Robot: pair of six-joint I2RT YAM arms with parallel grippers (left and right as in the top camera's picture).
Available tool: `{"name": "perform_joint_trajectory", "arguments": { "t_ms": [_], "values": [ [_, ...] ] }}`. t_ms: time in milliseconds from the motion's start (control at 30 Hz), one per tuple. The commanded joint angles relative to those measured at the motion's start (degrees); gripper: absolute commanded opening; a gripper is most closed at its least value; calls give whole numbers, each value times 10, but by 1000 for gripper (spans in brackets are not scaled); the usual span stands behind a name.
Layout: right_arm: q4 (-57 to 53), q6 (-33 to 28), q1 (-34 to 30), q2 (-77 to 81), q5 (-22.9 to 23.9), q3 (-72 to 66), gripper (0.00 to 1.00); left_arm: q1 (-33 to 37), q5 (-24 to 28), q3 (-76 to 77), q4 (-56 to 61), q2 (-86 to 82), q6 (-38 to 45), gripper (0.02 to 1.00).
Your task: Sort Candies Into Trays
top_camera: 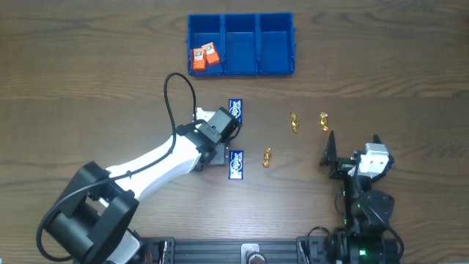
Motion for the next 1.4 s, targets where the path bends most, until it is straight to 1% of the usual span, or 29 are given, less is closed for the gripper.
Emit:
{"name": "perform_joint_trajectory", "arguments": {
  "t_ms": [33,167,267,433,533,733,900,1100,1167,1233,1267,1333,1400],
  "values": [
    [-5,-7,-1,-3,1,0,998,7,-6,-1,1,15,-13,772],
    [-5,-7,-1,-3,1,0,998,10,-4,-1,9,23,-17,669],
    [-5,-7,-1,-3,1,0,998,10,-4,-1,14,27,-17,649],
    [-5,-7,-1,-3,1,0,998,10,-4,-1,16,31,-17,588],
    [-5,-7,-1,-3,1,0,998,10,-4,-1,17,32,-17,573],
    [-5,-7,-1,-3,1,0,998,11,3,-1,30,41,-16,472],
    [-5,-7,-1,-3,1,0,998,17,9,-1,33,41,-16,351],
    [-5,-7,-1,-3,1,0,998,30,10,5,44,2,-18,299],
    [-5,-7,-1,-3,1,0,998,37,-7,25,38,-40,-16,299],
    [-5,-7,-1,-3,1,0,998,47,-60,86,1,-90,-14,288],
    [-5,-7,-1,-3,1,0,998,50,-77,113,-10,-100,-5,283],
    [-5,-7,-1,-3,1,0,998,59,-111,186,-19,-103,37,283],
    [-5,-7,-1,-3,1,0,998,80,-141,288,-19,-71,86,288]
  ]
}}
